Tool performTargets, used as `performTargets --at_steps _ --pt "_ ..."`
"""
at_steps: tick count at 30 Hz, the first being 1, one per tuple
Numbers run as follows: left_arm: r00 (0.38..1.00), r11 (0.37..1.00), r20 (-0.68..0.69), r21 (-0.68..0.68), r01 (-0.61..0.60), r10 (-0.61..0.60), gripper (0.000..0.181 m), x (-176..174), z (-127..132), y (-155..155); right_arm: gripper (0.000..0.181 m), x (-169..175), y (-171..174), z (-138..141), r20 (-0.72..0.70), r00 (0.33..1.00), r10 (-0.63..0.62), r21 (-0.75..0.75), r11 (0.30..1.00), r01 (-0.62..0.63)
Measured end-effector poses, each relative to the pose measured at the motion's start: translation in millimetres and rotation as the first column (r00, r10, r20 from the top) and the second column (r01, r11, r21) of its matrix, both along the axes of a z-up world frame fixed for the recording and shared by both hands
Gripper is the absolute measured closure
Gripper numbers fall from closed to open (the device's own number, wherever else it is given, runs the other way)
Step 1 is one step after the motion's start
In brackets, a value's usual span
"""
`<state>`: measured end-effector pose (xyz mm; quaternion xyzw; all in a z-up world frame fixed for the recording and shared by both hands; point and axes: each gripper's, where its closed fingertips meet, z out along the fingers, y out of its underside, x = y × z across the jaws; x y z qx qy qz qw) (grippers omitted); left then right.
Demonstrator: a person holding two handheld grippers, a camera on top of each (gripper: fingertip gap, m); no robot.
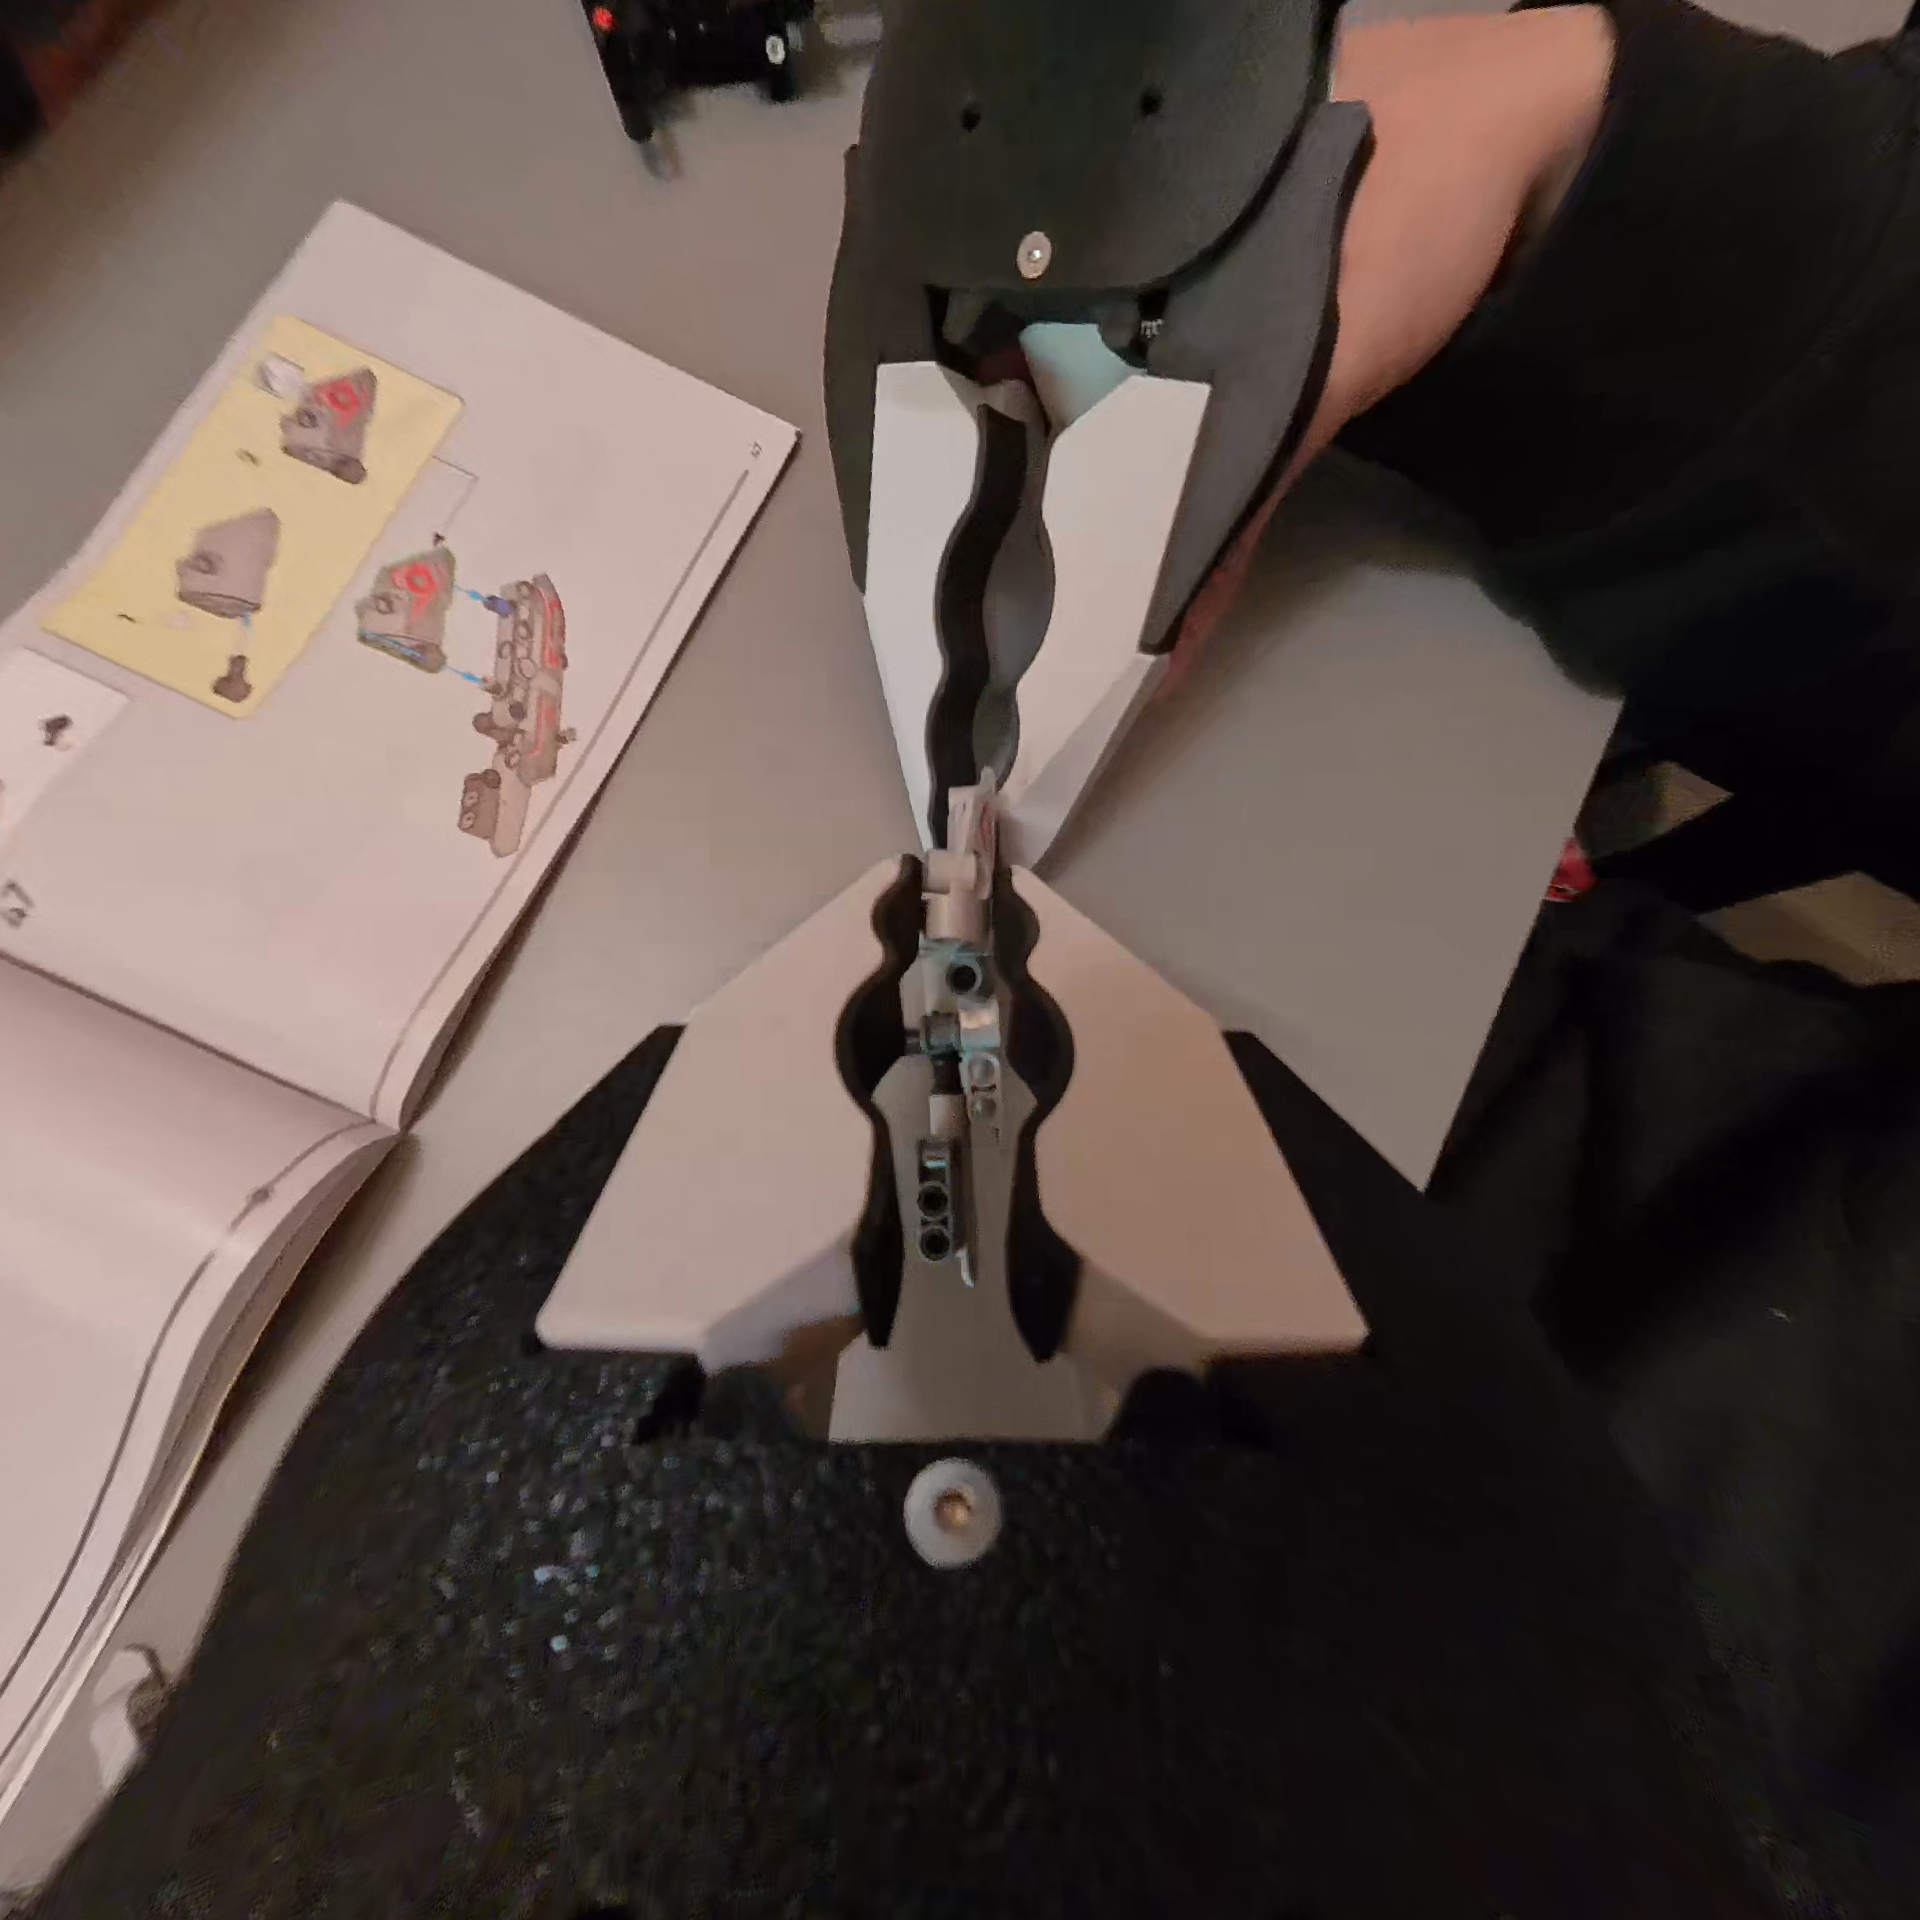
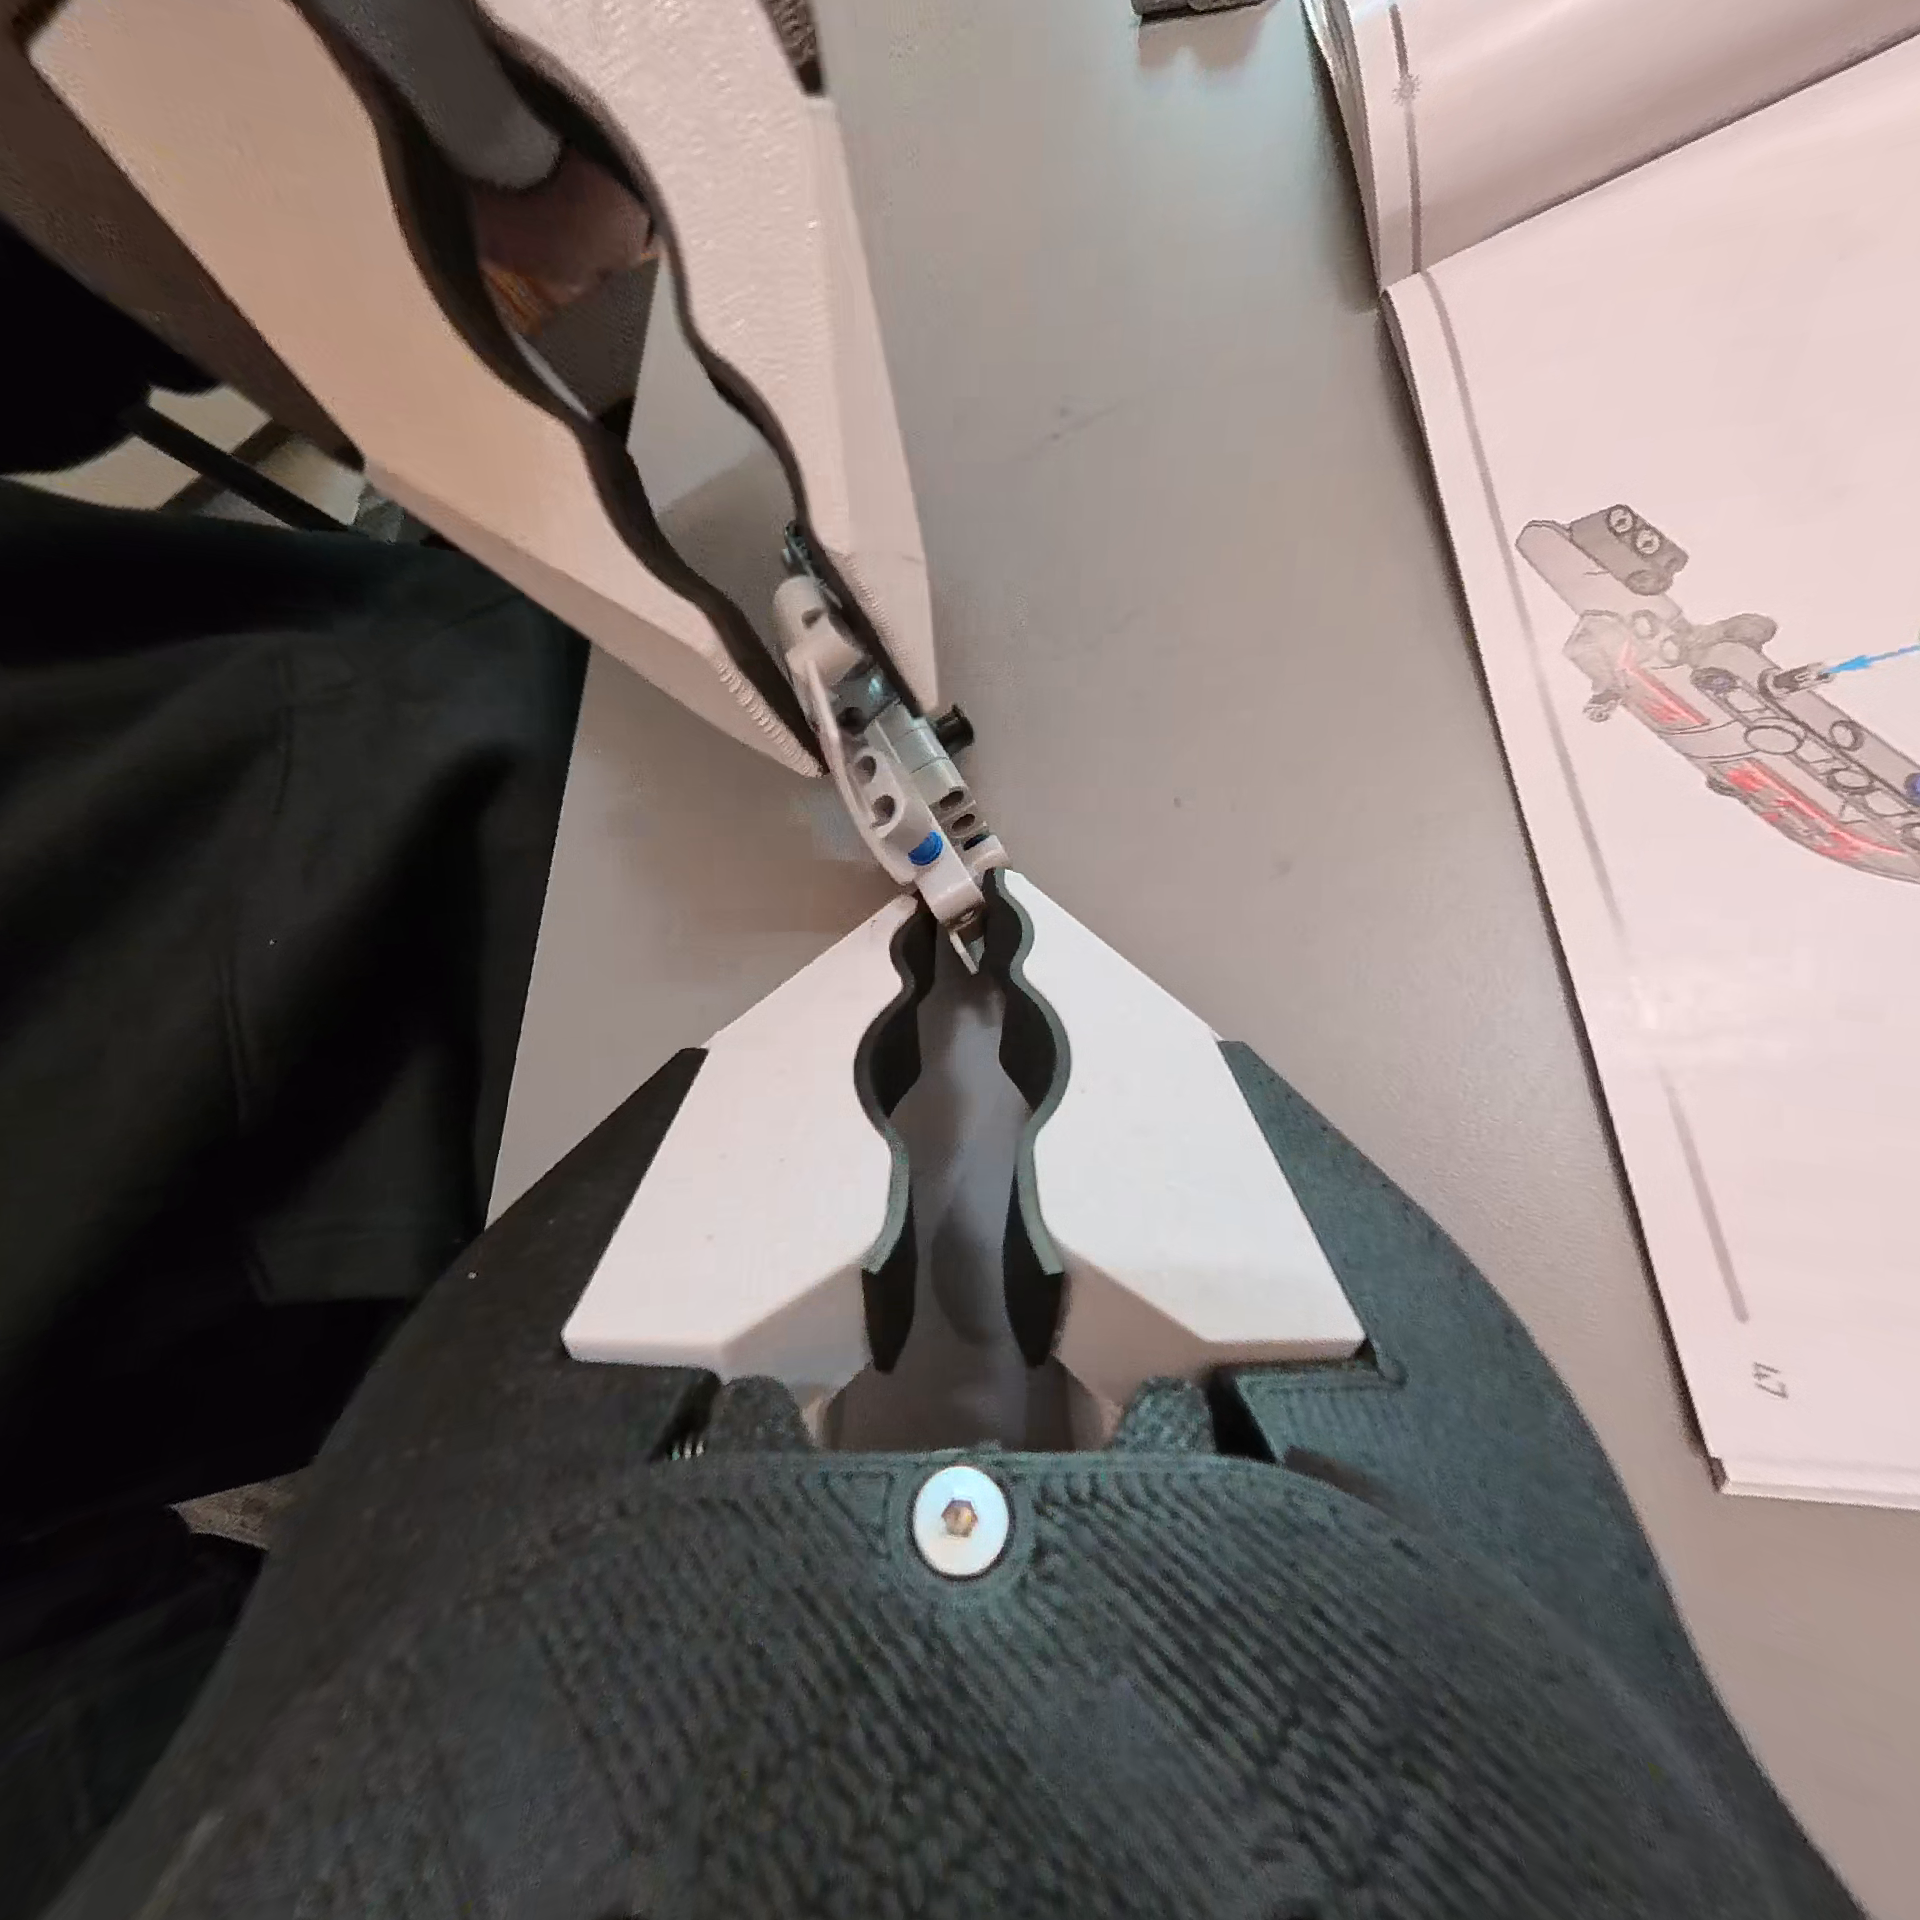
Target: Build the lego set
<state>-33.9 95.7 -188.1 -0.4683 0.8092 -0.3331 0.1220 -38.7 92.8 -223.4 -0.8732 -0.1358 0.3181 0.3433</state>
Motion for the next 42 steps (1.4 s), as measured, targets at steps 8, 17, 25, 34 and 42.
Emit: performTargets --at_steps 8,17,25,34,42 --pt "0.992 0.969 0.124 0.245 -0.014 -0.017 0.17 -1.9 -0.3 -1.2 0.173 0.4 0.3 -0.8 0.017 1.0 -0.005 0.005 1.0 0.005" --pt "0.979 0.99 0.204 0.142 -0.01 -0.019 0.17 -2.2 1.5 -2.8 0.17 -0.5 0.1 2.0 0.059 0.998 -0.004 0.053 0.999 0.001" --pt "0.987 0.999 0.157 0.028 0.027 -0.031 0.17 1.6 1.5 -0.7 0.162 7.4 0.5 16.0 0.093 0.995 -0.037 0.176 0.984 0.02" --pt "0.991 0.997 0.114 0.039 0.071 -0.075 0.17 4.6 -2.7 0.5 0.167 6.9 4.4 27.1 0.192 0.981 -0.033 0.318 0.947 -0.03" --pt "0.991 0.996 0.101 0.032 0.083 -0.086 0.17 7.3 -4.3 6.4 0.173 11.2 12.4 23.4 0.291 0.955 -0.063 0.35 0.935 -0.045"
